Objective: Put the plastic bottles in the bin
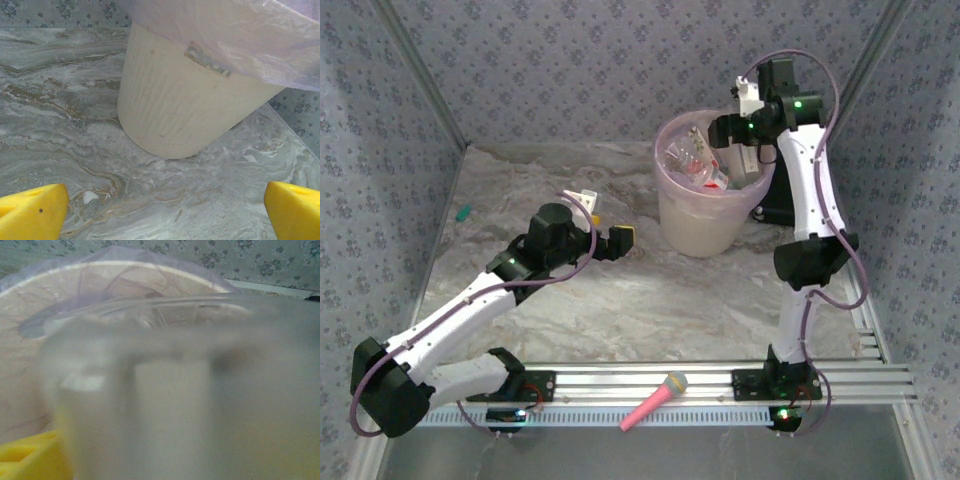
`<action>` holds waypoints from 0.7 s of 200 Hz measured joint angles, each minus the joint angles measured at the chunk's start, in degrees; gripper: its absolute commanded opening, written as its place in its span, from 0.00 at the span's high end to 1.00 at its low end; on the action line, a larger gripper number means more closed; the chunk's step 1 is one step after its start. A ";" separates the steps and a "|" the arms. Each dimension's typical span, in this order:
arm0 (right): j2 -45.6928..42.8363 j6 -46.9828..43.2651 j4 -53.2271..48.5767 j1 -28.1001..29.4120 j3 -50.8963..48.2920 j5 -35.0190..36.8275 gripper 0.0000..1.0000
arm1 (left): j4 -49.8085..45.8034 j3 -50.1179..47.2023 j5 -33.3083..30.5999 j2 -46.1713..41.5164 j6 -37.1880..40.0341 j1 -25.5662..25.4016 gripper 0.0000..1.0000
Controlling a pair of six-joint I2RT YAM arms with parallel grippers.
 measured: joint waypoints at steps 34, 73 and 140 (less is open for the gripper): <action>-2.51 0.02 -0.02 -0.70 0.00 0.59 0.17 | 0.02 0.00 0.00 0.00 -0.02 0.00 0.00; -4.50 0.63 0.59 -1.03 -1.07 0.83 0.34 | 0.02 0.00 0.00 0.00 -0.02 0.00 0.00; -4.79 1.11 4.00 -1.51 -4.92 0.09 0.44 | 0.00 -0.59 -0.04 -0.09 -0.02 0.00 0.00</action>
